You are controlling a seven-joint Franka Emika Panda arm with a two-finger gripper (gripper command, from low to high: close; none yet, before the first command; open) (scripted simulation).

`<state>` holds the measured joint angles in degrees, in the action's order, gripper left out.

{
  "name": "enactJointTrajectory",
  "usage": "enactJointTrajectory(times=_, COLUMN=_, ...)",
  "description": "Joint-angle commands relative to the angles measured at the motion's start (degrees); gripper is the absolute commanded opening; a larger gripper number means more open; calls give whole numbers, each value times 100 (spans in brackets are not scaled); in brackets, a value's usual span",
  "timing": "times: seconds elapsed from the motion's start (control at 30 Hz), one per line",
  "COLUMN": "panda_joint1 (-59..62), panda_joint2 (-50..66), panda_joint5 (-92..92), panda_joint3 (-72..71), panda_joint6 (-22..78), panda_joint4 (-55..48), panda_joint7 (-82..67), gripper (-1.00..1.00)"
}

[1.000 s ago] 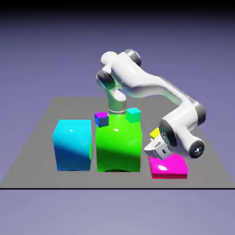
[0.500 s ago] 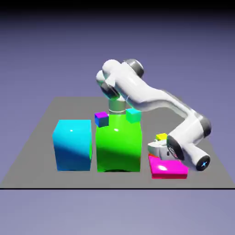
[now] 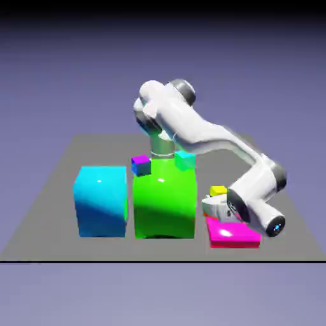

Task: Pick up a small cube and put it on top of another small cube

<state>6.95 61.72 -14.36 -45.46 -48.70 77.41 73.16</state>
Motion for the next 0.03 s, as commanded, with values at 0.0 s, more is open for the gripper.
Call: enactJointTrajectory(times=0.0, panda_joint1=-27, panda_joint2=18, panda_joint5=2, panda_joint3=3, panda_joint6=46, panda_joint4=-74, panda_joint7=-1, gripper=100)
